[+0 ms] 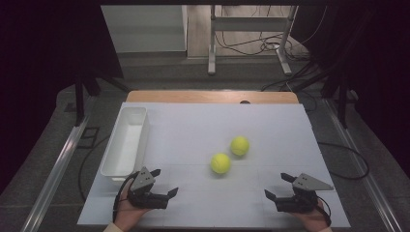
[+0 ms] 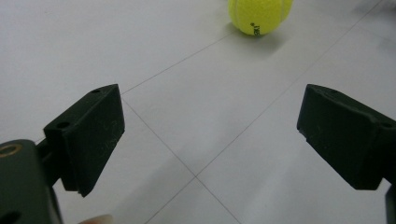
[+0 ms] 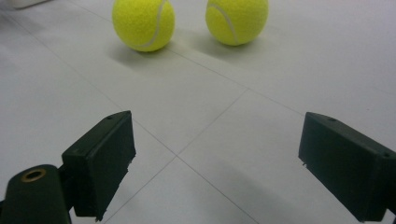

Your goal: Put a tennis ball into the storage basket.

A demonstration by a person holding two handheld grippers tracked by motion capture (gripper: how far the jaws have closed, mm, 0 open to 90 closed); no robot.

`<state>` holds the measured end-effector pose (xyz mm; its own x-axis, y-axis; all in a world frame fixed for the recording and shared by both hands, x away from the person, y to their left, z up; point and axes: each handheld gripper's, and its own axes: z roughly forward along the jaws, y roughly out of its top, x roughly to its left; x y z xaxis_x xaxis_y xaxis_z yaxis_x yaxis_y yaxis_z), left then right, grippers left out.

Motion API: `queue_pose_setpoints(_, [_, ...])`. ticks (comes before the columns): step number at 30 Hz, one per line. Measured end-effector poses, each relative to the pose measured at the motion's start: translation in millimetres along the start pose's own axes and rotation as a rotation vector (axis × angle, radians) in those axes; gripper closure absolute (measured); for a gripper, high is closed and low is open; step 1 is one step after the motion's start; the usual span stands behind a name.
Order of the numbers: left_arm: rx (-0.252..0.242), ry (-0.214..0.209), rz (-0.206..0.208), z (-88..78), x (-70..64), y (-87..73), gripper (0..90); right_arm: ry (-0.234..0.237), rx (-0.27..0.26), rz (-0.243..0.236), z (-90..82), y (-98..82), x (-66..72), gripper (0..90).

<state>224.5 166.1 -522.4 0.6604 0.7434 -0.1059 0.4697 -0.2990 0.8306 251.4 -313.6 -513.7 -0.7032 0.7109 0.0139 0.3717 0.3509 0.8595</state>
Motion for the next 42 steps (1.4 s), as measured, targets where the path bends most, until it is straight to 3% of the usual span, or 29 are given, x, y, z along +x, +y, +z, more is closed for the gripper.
queue_pose_setpoints(15, [-0.003,-0.007,0.000,2.7,-4.3,2.1,8.2,0.007,0.009,-0.014,-0.2,0.3,1.9,11.3])
queue_pose_setpoints(42, [0.001,-0.009,0.011,5.0,-9.6,17.7,8.3,-0.002,0.000,0.005,-1.2,0.6,2.6,11.5])
